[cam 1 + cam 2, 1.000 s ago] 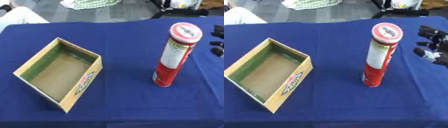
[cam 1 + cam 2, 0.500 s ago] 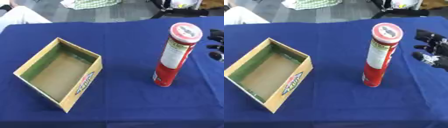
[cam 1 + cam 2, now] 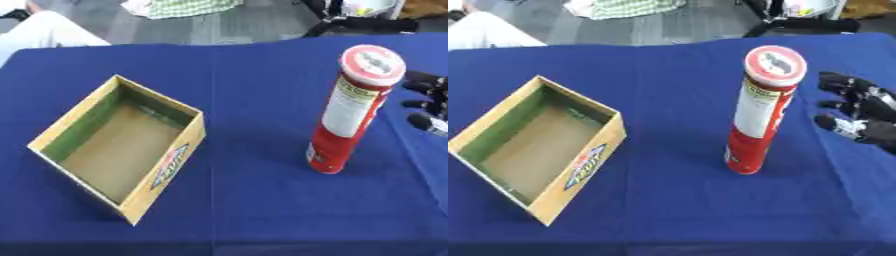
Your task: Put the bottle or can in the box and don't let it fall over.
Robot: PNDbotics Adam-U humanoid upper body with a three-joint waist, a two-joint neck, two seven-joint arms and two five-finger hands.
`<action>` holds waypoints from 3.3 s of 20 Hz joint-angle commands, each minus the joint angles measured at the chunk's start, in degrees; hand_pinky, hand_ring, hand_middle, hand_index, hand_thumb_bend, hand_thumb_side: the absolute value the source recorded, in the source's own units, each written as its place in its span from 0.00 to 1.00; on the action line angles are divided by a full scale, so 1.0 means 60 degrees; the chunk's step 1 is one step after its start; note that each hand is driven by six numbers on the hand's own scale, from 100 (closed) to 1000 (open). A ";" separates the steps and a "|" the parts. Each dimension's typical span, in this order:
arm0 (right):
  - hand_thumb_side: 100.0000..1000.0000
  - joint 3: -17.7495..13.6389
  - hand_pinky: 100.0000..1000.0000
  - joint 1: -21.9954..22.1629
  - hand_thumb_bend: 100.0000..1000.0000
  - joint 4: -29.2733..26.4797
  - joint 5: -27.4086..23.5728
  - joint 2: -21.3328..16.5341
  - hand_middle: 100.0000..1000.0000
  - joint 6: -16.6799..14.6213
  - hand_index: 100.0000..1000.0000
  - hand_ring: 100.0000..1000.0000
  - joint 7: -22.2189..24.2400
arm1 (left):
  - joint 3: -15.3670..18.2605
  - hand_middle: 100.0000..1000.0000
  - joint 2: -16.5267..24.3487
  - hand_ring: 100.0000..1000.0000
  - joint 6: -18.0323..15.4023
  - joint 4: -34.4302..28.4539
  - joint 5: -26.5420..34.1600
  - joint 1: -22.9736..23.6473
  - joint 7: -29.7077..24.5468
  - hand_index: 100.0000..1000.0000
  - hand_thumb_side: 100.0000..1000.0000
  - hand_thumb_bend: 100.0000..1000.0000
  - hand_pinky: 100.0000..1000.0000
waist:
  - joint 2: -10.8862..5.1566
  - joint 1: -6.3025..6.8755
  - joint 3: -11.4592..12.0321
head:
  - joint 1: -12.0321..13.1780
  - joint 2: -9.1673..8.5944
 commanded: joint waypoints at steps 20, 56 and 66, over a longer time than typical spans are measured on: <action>0.23 0.0464 0.86 -0.0436 0.48 0.0105 0.0287 0.0072 1.00 0.0316 0.91 1.00 0.0623 | 0.0064 0.90 0.0232 1.00 -0.0001 -0.0166 -0.0041 -0.0061 -0.0033 0.84 0.87 0.45 0.67 | -0.0028 -0.0024 0.0135 | -0.0080 0.0053; 0.33 0.0921 0.87 -0.1164 0.48 0.0139 0.0736 0.0436 1.00 0.0425 0.91 1.00 0.0650 | 0.0008 0.91 0.0140 1.00 0.0033 -0.0157 -0.0022 -0.0100 -0.0111 0.84 0.88 0.45 0.67 | 0.0071 -0.0058 0.0278 | -0.0137 0.0053; 0.32 0.0786 0.87 -0.1113 0.49 0.0142 0.0737 0.0395 1.00 0.0393 0.91 1.00 0.0566 | 0.0020 0.91 0.0152 1.00 0.0025 -0.0165 -0.0016 -0.0112 -0.0118 0.84 0.88 0.45 0.67 | 0.0080 -0.0061 0.0266 | -0.0111 0.0053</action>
